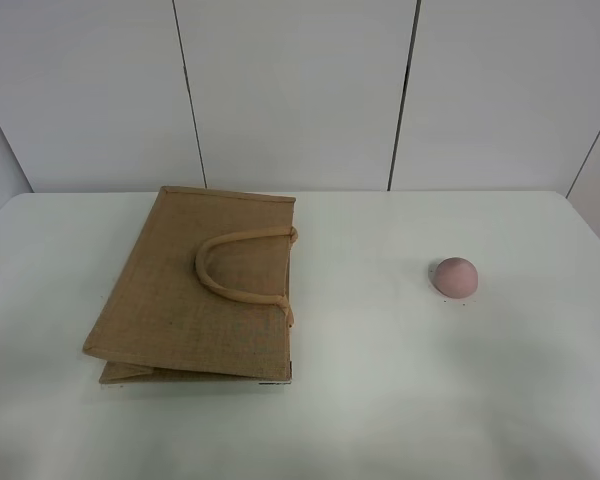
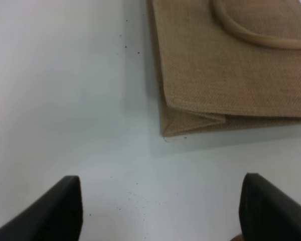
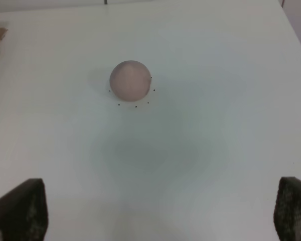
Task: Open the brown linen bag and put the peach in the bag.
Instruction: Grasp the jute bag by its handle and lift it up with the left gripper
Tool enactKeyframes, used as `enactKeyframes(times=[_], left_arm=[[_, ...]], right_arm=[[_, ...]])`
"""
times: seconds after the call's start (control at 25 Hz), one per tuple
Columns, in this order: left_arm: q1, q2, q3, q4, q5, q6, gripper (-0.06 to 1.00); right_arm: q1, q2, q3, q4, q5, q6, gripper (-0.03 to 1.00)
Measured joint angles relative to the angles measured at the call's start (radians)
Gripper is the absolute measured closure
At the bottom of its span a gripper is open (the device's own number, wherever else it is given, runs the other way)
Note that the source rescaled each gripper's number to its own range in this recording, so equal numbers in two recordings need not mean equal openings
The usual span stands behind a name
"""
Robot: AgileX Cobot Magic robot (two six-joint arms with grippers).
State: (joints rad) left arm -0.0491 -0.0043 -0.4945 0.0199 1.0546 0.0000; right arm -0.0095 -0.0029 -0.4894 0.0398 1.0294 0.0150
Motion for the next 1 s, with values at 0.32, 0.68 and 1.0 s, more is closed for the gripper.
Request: enactKeyframes(times=[0.32,0.68,1.0], left_arm=[[0.000,0.000,0.000,0.000,0.000,0.000,-0.01],[0.000,0.160,-0.070,0.000,-0.001,0.000,-0.01],[0.000,0.633,-0.259,0.000,-0.058,0.011,-0.01]], right_arm=[[0.000,0.000,0.000,0.000,0.000,0.000,-0.03],[0.000,0.000,0.000,0.000,0.000,0.000,-0.03],[0.000,0.000,0.000,0.000,0.000,0.000,-0.03]])
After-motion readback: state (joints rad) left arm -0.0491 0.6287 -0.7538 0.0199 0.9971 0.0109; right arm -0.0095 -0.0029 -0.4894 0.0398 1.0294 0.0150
